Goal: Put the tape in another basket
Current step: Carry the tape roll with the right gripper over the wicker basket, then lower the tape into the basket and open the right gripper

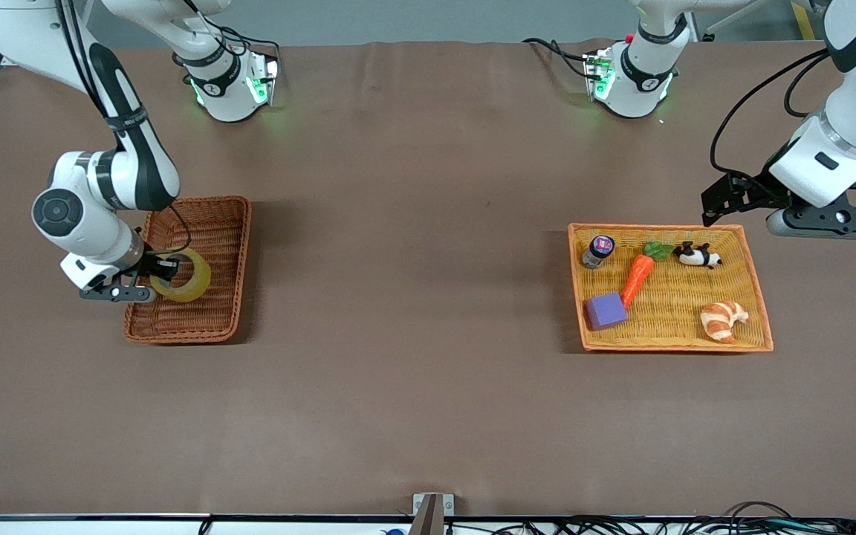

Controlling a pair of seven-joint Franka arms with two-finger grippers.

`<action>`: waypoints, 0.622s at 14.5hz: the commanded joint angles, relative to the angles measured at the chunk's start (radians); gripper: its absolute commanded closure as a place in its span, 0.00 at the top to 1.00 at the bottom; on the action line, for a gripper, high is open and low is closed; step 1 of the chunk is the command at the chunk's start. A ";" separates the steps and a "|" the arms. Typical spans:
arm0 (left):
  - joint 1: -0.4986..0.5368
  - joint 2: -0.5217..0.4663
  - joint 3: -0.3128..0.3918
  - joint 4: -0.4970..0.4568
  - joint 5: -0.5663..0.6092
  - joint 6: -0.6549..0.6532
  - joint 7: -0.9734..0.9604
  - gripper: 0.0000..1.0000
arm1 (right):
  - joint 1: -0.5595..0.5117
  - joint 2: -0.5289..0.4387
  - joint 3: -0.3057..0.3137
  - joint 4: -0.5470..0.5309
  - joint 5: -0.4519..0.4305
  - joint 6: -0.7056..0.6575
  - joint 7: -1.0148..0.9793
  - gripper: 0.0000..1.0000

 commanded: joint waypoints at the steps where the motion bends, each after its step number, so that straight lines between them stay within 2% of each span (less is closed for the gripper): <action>1: 0.001 0.000 -0.005 0.008 0.020 -0.009 -0.008 1.00 | 0.006 -0.056 -0.002 -0.081 0.015 0.054 -0.020 0.05; 4: 0.001 0.007 -0.005 0.026 0.021 -0.003 -0.007 1.00 | 0.007 -0.045 -0.002 -0.098 0.015 0.085 -0.023 0.12; 5: 0.001 0.009 -0.005 0.026 0.020 -0.003 -0.007 1.00 | 0.007 -0.042 -0.002 -0.096 0.015 0.085 -0.023 0.20; 6: -0.001 0.009 -0.007 0.026 0.020 -0.003 -0.007 1.00 | 0.007 -0.036 -0.002 -0.095 0.015 0.085 -0.023 0.38; 8: -0.002 0.009 -0.007 0.026 0.020 -0.003 -0.007 1.00 | 0.003 -0.039 -0.002 -0.090 0.015 0.079 -0.020 0.90; 9: -0.002 0.009 -0.007 0.026 0.020 -0.003 -0.007 1.00 | 0.002 -0.041 -0.001 -0.084 0.015 0.071 -0.019 1.00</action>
